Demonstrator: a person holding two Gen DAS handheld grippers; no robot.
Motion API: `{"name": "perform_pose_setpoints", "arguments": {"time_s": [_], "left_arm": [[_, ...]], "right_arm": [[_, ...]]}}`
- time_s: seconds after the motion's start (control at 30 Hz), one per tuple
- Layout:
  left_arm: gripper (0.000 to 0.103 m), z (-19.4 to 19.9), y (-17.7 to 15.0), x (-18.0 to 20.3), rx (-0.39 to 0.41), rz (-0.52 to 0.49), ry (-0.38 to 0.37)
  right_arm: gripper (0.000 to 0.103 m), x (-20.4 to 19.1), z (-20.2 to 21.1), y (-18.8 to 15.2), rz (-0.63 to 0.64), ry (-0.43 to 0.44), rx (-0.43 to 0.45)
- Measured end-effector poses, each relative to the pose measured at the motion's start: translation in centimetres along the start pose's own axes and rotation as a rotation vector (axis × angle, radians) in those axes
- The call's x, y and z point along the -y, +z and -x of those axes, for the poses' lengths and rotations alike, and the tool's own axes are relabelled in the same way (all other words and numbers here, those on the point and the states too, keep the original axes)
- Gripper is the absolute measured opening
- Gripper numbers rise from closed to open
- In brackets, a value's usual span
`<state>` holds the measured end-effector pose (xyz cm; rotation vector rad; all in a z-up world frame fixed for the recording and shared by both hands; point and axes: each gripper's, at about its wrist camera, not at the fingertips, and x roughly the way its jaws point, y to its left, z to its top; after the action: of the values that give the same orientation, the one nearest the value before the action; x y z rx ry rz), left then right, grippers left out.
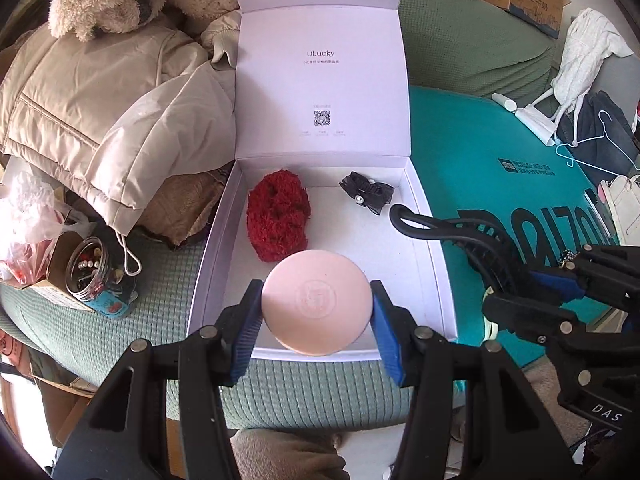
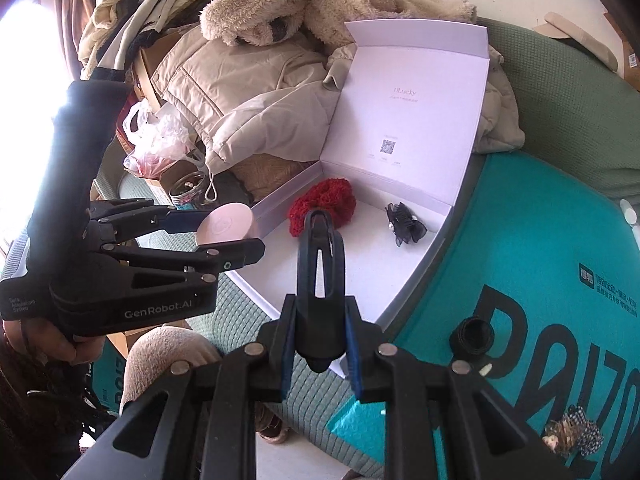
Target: Organize objects
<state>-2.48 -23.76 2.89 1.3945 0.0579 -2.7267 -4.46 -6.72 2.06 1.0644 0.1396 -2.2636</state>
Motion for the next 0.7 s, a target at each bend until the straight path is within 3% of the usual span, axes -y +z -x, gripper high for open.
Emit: {"name": "perform_pose_setpoints", "arguments": {"time_s": [0.1, 0.7], "left_arm": [[0.05, -1.7, 1.2, -0.7, -0.01, 0.017, -0.051], [0.05, -10.6, 6.8, -3.7, 0.009, 0.023, 0.013]], "right_arm": [[0.021, 0.8, -1.4, 1.1, -0.002, -0.008, -0.01], [0.021, 4.0, -8.8, 7.4, 0.068, -0.043, -0.02]]}}
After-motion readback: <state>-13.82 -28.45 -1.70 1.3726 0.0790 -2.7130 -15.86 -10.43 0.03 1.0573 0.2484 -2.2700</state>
